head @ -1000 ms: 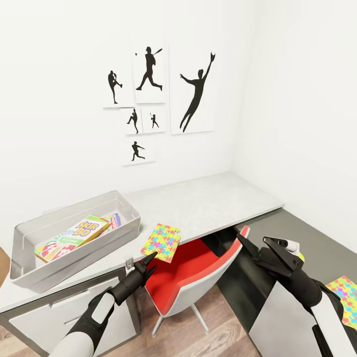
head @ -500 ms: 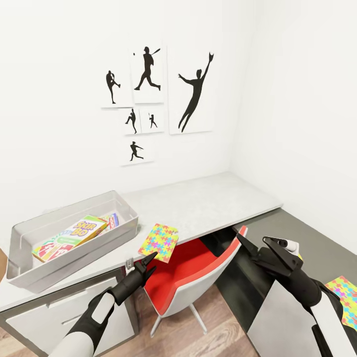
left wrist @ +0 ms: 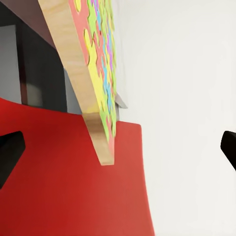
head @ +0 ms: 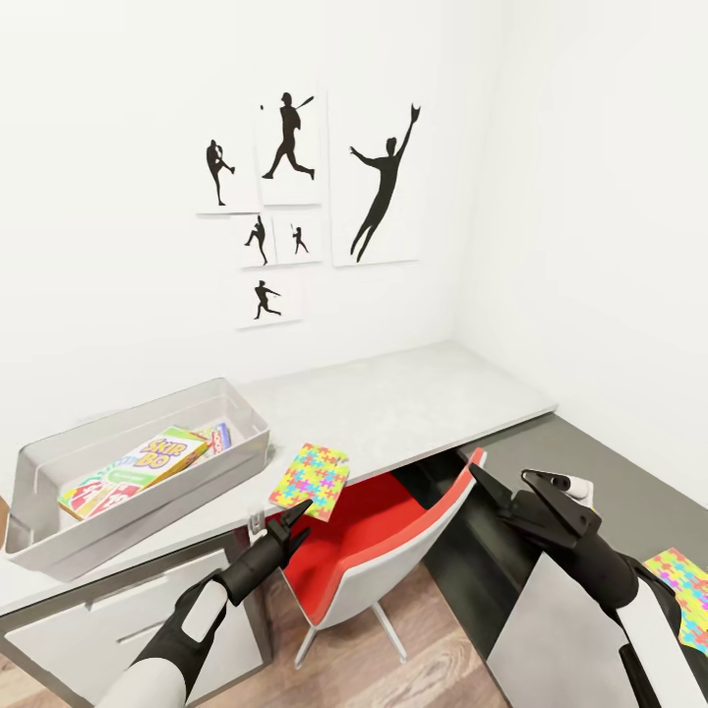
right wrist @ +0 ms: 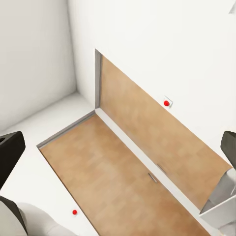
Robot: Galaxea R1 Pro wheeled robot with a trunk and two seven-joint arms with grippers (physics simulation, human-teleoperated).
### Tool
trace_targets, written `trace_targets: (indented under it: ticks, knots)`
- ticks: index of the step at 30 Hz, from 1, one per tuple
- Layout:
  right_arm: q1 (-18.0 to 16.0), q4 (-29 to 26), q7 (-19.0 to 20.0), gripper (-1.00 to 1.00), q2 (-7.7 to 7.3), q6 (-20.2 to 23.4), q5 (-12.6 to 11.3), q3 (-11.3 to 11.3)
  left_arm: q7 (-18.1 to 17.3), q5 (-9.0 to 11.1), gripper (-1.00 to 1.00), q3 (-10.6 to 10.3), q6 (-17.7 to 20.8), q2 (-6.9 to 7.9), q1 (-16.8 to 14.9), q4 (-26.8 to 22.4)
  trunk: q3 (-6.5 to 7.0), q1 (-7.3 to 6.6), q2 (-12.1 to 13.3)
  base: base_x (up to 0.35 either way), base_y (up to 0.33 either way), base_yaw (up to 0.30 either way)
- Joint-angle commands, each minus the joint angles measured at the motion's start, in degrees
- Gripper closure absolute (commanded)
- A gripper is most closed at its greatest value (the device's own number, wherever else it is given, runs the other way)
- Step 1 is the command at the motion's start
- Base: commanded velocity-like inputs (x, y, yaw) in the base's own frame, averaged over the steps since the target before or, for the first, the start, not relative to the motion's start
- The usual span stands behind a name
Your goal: Put all the toys in the child's room - the three board games (two on the bed and one on the table), the two jigsaw puzzles on the table, and the tennis ball on the table - inside the toy box on the table in the child's room.
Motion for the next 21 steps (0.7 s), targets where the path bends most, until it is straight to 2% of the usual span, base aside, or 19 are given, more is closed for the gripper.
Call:
trace_targets:
  ticks: [1, 13, 21]
  knots:
    - [-0.1, 0.0, 0.0, -1.00, -0.02, 0.3, -0.2, 0.0, -0.1, 0.0, -1.00, 0.3, 0.5, -0.05, 0.0, 0.0, -0.06, 0.00, 0.0, 0.000, -0.023, 0.000]
    - [0.0, 0.0, 0.0, -1.00, 0.02, 0.3, -0.2, 0.0, -0.2, 0.0, -1.00, 0.3, 0.4, -0.05, -0.1, 0.0, -0.06, 0.00, 0.0, 0.004, -0.004, 0.000]
    - [-0.1, 0.0, 0.0, -1.00, -0.03, 0.3, -0.2, 0.0, -0.3, 0.0, -1.00, 0.3, 0.3, -0.05, 0.0, 0.0, -0.06, 0.00, 0.0, 0.160, 0.000, 0.000]
